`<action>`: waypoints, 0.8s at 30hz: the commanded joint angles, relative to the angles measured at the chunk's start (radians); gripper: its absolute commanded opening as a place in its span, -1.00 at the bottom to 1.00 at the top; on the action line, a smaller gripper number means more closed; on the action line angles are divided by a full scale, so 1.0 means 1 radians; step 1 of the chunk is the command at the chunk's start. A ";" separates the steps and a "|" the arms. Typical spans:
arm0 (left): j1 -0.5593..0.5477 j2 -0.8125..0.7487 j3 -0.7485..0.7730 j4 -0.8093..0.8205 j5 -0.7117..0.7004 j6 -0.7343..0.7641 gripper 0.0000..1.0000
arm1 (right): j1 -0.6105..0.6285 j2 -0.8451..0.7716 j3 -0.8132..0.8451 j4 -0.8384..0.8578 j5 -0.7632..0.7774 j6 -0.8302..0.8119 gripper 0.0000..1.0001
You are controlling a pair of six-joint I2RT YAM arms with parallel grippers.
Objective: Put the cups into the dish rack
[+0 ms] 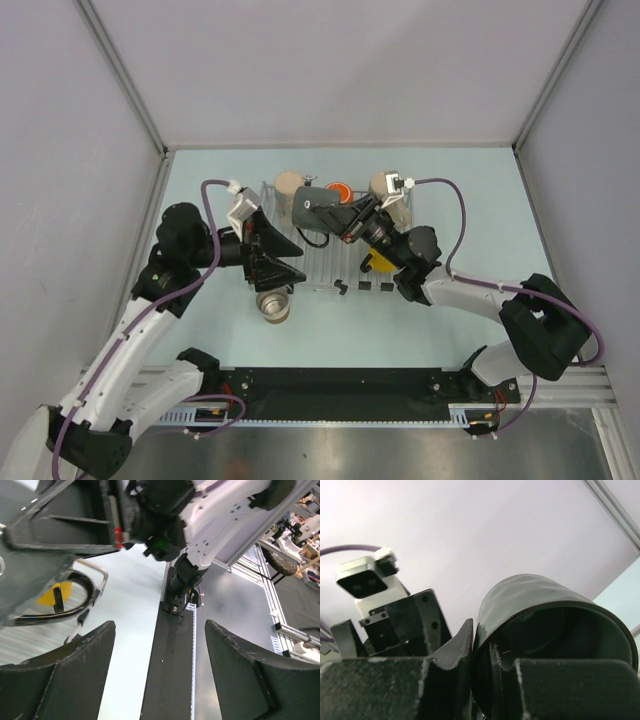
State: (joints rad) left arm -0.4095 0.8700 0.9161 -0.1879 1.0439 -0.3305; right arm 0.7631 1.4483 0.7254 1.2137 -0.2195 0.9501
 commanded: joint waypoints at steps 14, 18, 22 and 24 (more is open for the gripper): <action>0.006 0.055 -0.069 0.102 -0.088 -0.067 0.50 | -0.005 -0.029 0.101 0.382 -0.044 0.022 -1.00; 0.005 0.072 -0.059 0.134 -0.104 -0.119 0.50 | 0.005 -0.019 0.095 0.383 -0.052 0.036 -1.00; 0.006 0.101 -0.046 0.165 -0.113 -0.154 0.50 | 0.028 -0.006 0.097 0.383 -0.069 0.039 -1.00; 0.009 0.109 -0.036 0.174 -0.117 -0.171 0.50 | 0.047 0.000 0.100 0.383 -0.083 0.041 -1.00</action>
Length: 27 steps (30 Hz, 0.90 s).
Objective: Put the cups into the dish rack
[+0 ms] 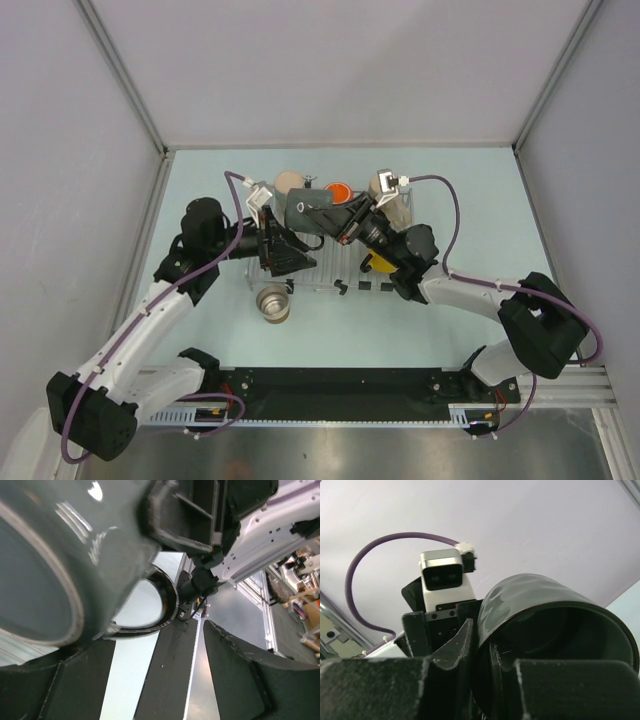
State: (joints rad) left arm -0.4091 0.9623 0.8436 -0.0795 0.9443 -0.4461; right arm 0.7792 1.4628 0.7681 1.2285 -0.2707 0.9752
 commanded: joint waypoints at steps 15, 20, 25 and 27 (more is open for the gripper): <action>0.052 -0.004 0.058 0.241 -0.041 -0.232 0.46 | 0.126 0.033 -0.091 0.371 0.016 0.033 -1.00; 0.055 -0.005 0.064 0.250 -0.035 -0.253 0.40 | 0.158 0.155 -0.067 0.374 0.018 0.045 -1.00; 0.079 -0.028 0.064 0.253 -0.012 -0.272 0.28 | 0.163 0.264 -0.026 0.374 -0.005 0.069 -1.00; 0.087 -0.033 0.058 0.280 0.005 -0.292 -0.06 | 0.164 0.289 -0.016 0.374 -0.010 0.072 -1.00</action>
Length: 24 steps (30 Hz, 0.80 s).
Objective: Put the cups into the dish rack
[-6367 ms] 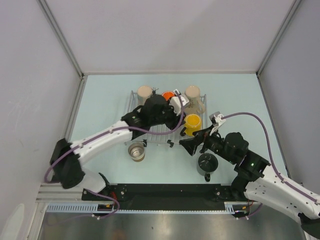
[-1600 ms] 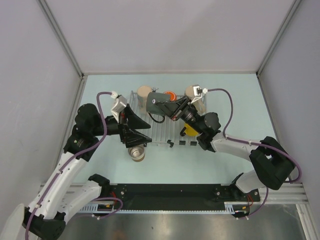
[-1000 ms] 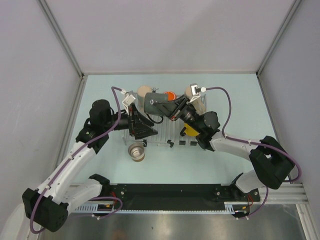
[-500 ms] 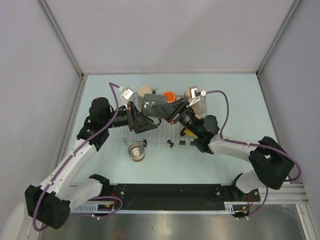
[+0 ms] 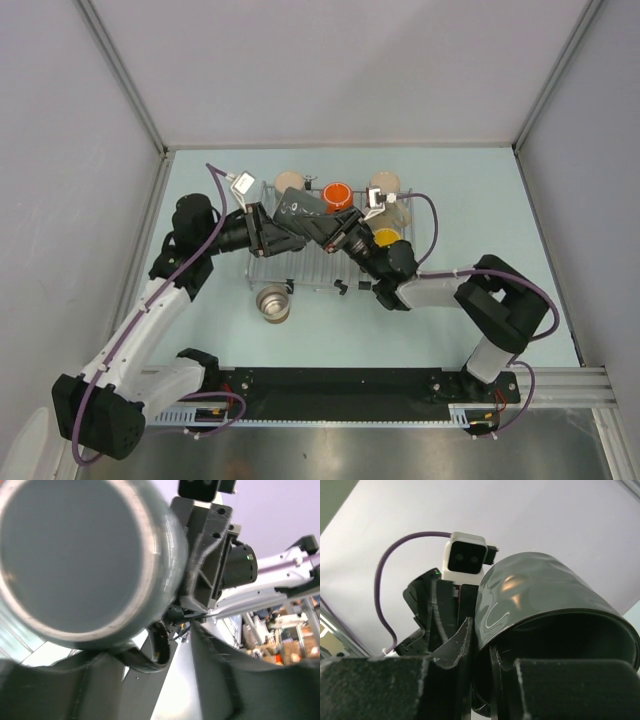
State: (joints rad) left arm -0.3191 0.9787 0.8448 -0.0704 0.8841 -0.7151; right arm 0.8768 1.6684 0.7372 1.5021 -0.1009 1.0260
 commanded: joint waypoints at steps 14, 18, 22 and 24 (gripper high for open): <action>0.006 -0.026 0.050 0.265 0.085 -0.032 -0.78 | 0.091 0.166 0.108 0.101 -0.224 0.025 -1.00; 0.006 -0.023 0.063 0.230 0.096 0.021 -0.99 | 0.085 0.169 0.105 0.099 -0.241 0.028 -1.00; 0.008 -0.026 0.079 0.172 0.096 0.081 -0.99 | 0.056 0.126 0.068 0.099 -0.247 0.028 -0.75; 0.006 -0.032 0.083 0.143 0.078 0.127 -0.99 | 0.039 0.105 0.035 0.098 -0.246 0.029 -0.55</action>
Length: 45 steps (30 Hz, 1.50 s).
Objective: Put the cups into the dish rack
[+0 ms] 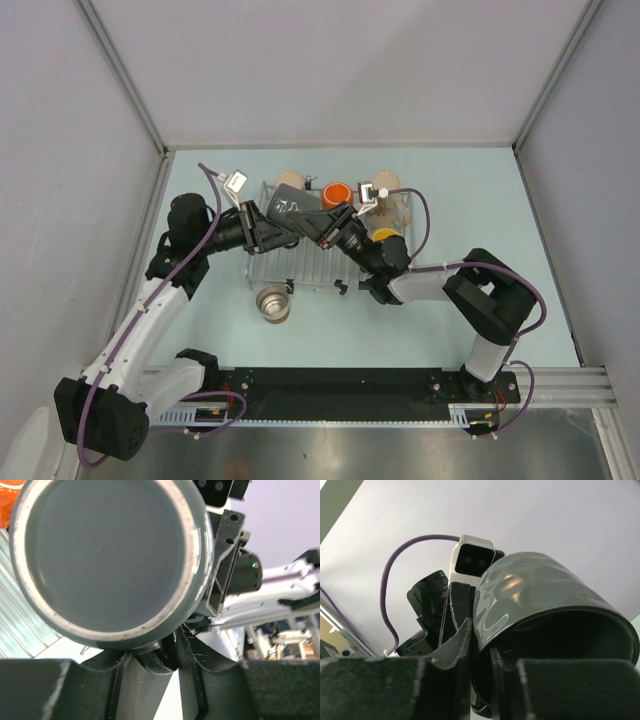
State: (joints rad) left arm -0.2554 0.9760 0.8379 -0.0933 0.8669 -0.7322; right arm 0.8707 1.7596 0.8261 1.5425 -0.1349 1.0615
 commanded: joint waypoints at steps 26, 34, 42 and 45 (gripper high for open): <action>0.018 -0.079 0.124 -0.063 -0.135 0.543 -0.99 | -0.039 -0.596 -0.280 -0.410 -0.233 -0.227 0.38; -0.119 0.059 0.153 -0.197 -0.363 0.694 -0.99 | 0.091 -0.917 -0.119 -1.094 -0.011 -0.554 0.41; -0.307 0.200 0.138 -0.168 -0.502 0.729 -0.99 | 0.087 -0.970 -0.108 -1.194 0.026 -0.595 0.37; -0.337 0.252 0.141 -0.140 -0.532 0.729 -0.99 | 0.076 -0.948 -0.099 -1.213 0.012 -0.597 0.37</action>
State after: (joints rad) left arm -0.5579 1.1923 0.9451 -0.3603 0.4030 -0.0402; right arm 0.9585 0.7963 0.6964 0.3927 -0.1349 0.5095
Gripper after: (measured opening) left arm 0.228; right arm 0.688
